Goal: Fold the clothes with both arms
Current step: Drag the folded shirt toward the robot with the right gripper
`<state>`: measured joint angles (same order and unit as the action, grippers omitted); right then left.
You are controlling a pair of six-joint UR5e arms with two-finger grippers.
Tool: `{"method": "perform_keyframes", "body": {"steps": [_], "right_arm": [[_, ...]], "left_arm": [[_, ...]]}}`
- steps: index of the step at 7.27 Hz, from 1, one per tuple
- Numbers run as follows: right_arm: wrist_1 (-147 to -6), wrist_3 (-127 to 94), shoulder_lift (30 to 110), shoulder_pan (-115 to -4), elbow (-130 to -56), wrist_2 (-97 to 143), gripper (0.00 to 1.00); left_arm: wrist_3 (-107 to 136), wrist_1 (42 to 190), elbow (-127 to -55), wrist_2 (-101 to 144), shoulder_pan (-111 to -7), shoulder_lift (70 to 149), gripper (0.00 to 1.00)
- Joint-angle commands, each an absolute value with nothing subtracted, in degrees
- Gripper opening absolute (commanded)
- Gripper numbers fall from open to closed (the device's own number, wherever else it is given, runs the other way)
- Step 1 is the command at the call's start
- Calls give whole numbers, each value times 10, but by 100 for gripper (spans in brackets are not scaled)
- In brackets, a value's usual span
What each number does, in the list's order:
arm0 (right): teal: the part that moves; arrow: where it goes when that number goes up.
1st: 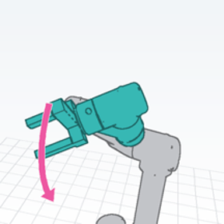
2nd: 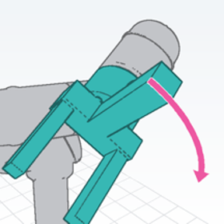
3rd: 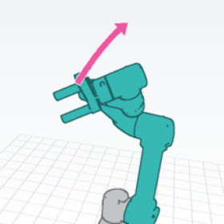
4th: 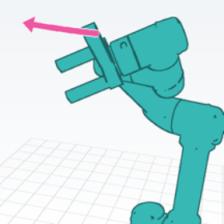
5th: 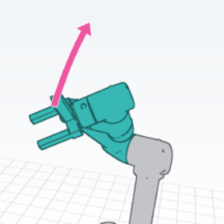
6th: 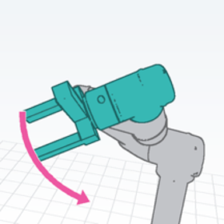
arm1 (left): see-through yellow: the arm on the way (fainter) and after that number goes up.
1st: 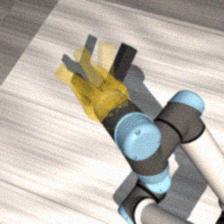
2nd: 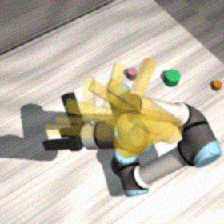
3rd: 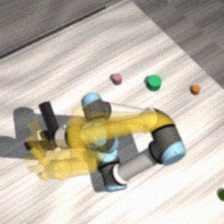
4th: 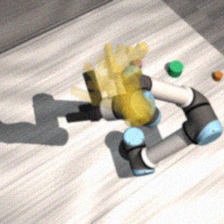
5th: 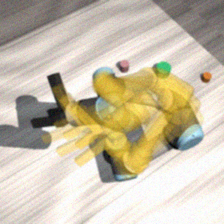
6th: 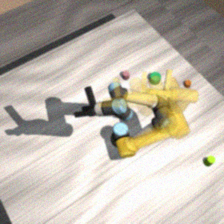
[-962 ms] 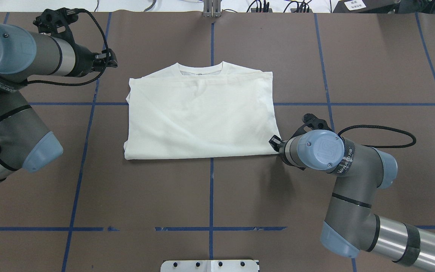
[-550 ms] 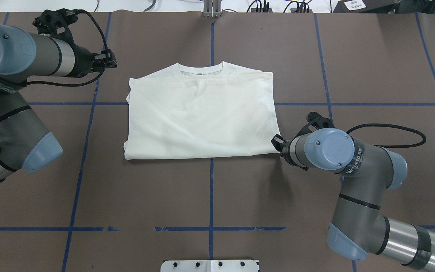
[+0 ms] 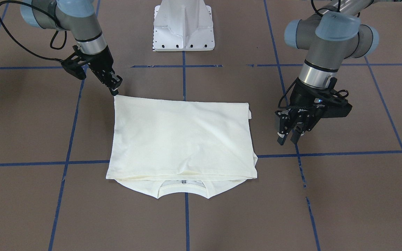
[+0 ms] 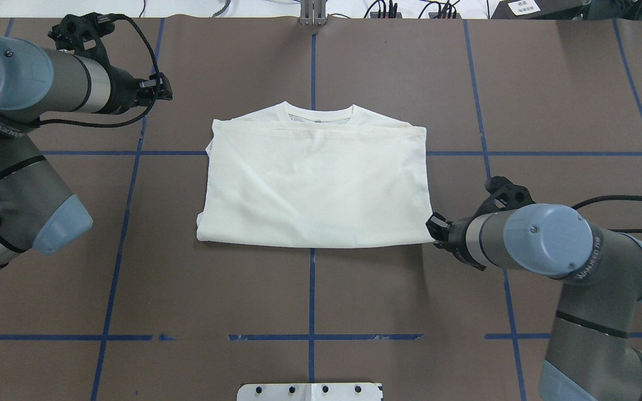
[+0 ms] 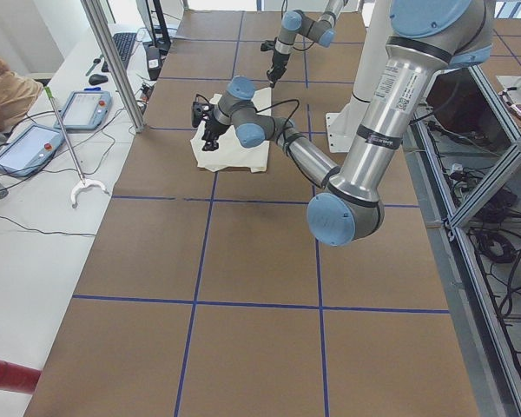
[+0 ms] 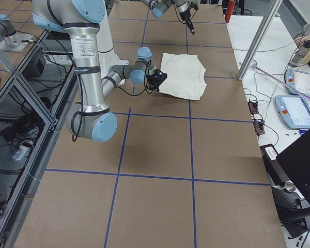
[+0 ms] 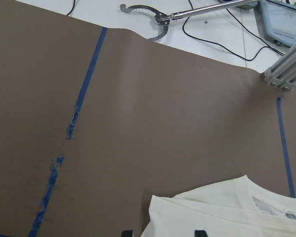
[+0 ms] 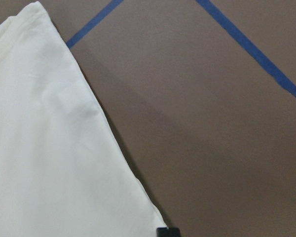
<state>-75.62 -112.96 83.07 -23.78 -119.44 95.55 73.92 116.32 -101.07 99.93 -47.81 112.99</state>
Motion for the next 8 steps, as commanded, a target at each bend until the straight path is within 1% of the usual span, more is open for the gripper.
{"method": "perform_keyframes", "body": {"steps": [1,3,4,5,6,7,8], "right_arm": [[-757,-1131,917,-144,-1285,966,0],[-758,-1133,970,-13,-1339,967,0],[-758,-1133,996,49,-1352,966,0],[-758,-1133,995,97,-1355,962,0],[-758,-1137,994,111,-1356,945,98],[-758,-1136,992,86,-1358,945,100],[-758,-1136,991,20,-1374,946,100]], "left_arm": [[739,1163,-1012,1001,-477,1131,52],[758,1159,-1033,1010,-474,1131,52],[774,1160,-1035,1042,-472,1132,52],[777,1160,-1038,1062,-470,1132,52],[806,1165,-1038,1080,-458,1132,52],[835,1165,-1044,1087,-430,1131,53],[911,1166,-1061,1092,-373,1131,54]]}}
